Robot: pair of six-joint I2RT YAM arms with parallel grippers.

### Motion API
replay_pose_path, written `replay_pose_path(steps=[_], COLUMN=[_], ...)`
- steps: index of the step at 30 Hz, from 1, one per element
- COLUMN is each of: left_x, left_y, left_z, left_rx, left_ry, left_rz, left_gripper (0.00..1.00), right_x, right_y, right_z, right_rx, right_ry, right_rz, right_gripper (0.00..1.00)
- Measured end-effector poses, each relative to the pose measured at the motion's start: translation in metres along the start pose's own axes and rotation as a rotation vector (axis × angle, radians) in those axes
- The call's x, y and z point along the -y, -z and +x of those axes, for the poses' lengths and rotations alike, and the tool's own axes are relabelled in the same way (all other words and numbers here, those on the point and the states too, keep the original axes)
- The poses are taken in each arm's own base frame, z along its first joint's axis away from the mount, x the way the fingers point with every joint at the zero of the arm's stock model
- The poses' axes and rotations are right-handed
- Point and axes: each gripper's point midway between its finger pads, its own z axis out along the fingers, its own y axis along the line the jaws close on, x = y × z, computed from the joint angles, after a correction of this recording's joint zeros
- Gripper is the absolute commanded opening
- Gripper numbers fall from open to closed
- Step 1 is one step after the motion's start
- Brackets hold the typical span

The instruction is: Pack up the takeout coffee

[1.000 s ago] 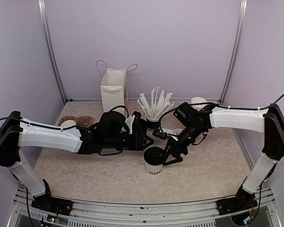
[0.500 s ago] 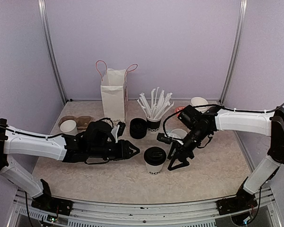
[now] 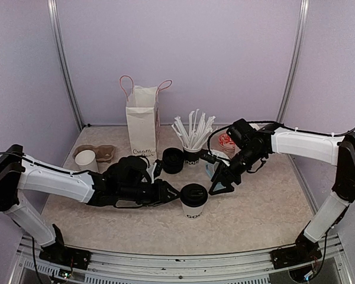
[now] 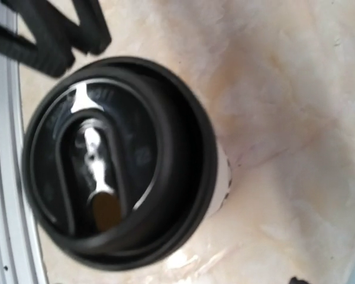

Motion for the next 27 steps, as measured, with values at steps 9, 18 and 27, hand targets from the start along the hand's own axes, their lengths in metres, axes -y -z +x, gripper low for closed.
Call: replay_pose_path(steps=[9,18,27], left_x=[-0.012,-0.014,-0.001], left_y=[-0.01,-0.006,0.017], left_z=[0.012,0.011,-0.005], left_rx=[-0.047,-0.044,0.018], left_ry=[0.009,0.018,0.013], left_rz=[-0.023,-0.04,-0.041], left_gripper=[0.32,0.35,0.36], right_x=[0.006,-0.002,-0.027], right_y=[-0.01,-0.017,-0.024], right_z=[-0.005,-0.007,0.0], right_rx=[0.011,0.017,0.001], right_ry=[-0.005,-0.007,0.015], right_rz=[-0.015,-0.072,-0.161], right_gripper=[0.47,0.5,0.53])
